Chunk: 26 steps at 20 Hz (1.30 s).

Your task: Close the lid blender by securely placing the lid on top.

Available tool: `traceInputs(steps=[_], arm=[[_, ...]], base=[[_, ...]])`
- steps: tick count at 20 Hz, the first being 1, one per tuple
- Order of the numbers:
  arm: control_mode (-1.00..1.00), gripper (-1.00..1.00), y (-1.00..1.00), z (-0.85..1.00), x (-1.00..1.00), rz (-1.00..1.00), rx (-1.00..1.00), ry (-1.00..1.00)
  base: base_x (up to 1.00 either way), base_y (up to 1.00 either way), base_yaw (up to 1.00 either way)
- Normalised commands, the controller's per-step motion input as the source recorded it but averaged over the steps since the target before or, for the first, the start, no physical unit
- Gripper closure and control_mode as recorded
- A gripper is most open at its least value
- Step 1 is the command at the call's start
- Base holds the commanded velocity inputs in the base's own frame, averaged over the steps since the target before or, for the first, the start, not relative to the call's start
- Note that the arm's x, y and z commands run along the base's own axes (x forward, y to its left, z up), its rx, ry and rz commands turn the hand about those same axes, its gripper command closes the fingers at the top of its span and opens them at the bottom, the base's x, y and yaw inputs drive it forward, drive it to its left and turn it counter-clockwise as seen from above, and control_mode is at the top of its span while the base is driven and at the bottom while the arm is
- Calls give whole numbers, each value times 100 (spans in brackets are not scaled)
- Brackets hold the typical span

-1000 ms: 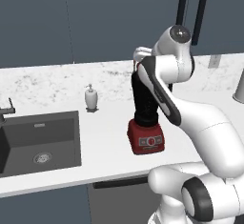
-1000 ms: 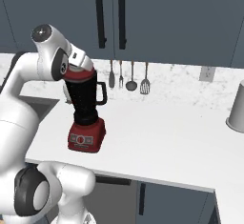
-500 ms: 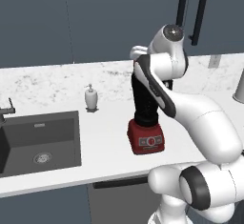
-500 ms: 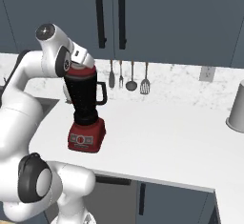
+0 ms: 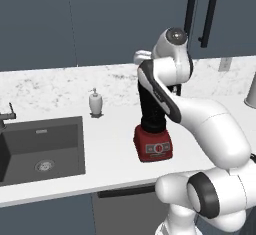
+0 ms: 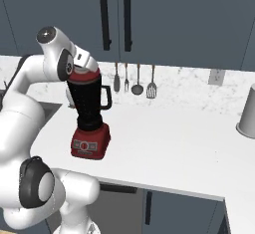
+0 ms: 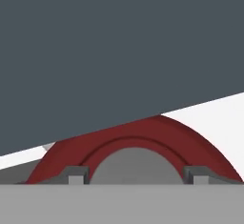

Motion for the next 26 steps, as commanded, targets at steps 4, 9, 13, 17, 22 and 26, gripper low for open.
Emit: traceInputs(steps=[4, 9, 13, 17, 22, 26], arm=[[-100, 100, 0, 3, 12, 0, -4, 0], [-100, 100, 0, 0, 1, 0, -3, 0], [-100, 100, 0, 0, 0, 0, -3, 0], [-100, 100, 0, 0, 0, 0, -3, 0], [-100, 100, 0, 0, 2, 0, -4, 0], [-100, 100, 0, 0, 21, 0, -4, -3]], base=[[0, 0, 0], [0, 0, 0], [0, 0, 0], [0, 0, 0], [0, 0, 0], [0, 0, 0]])
